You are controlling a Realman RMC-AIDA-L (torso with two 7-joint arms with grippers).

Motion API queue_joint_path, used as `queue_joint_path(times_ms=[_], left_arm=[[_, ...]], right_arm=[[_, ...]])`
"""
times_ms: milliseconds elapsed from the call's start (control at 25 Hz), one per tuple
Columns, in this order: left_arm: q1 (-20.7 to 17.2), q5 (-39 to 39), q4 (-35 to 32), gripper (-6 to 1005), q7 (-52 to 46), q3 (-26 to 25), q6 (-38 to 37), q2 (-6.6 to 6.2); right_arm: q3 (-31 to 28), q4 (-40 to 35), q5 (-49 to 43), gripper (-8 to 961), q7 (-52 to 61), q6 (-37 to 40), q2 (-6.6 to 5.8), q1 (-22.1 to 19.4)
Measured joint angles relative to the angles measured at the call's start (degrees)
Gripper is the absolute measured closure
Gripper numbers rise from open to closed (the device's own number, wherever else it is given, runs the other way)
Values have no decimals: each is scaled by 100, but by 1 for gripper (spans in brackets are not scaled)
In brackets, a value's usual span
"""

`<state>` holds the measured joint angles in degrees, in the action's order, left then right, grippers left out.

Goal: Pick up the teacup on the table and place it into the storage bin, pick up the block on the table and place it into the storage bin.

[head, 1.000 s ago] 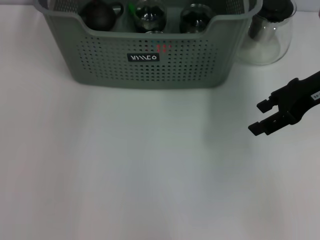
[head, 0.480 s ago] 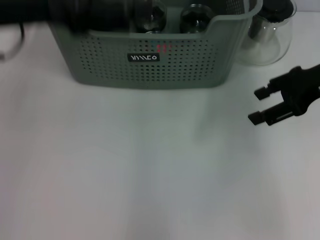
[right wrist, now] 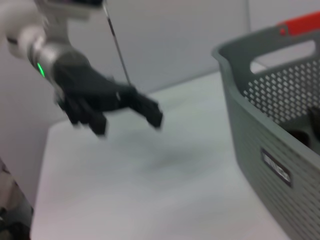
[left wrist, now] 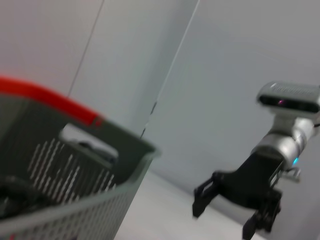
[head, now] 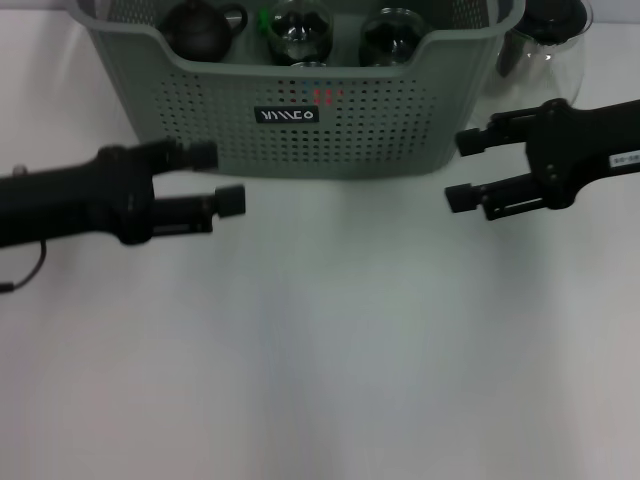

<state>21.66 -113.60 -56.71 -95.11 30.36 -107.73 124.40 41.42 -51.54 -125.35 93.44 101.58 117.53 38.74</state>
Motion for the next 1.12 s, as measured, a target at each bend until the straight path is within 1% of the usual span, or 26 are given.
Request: queue_joint_path(times_ms=[120, 200, 320, 480, 560, 720, 920, 1120], left_arm=[[32, -428, 393, 132, 492, -230, 125, -22], [37, -542, 612, 133, 786, -273, 268, -21], [47, -640, 931, 134, 1068, -302, 550, -31], [84, -663, 1087, 135, 1225, -248, 655, -32], [103, -670, 1113, 136, 1293, -234, 661, -32], [151, -674, 1162, 136, 1406, -215, 672, -41], [292, -678, 1265, 138, 1646, -62, 721, -51], [492, -681, 1380, 139, 1724, -2, 757, -99]], right_arm=[[-2, 280, 115, 128, -168, -95, 36, 46], [5, 394, 187, 127, -264, -152, 49, 59], [36, 549, 245, 15, -342, -291, 99, 91], [56, 641, 250, 16, -389, -477, 209, 105], [61, 738, 251, 17, -446, -555, 237, 108], [71, 1049, 235, 18, -699, -752, 238, 120], [116, 1449, 188, 19, -1149, -1142, 236, 117], [239, 1518, 174, 20, -1251, -1277, 241, 102]])
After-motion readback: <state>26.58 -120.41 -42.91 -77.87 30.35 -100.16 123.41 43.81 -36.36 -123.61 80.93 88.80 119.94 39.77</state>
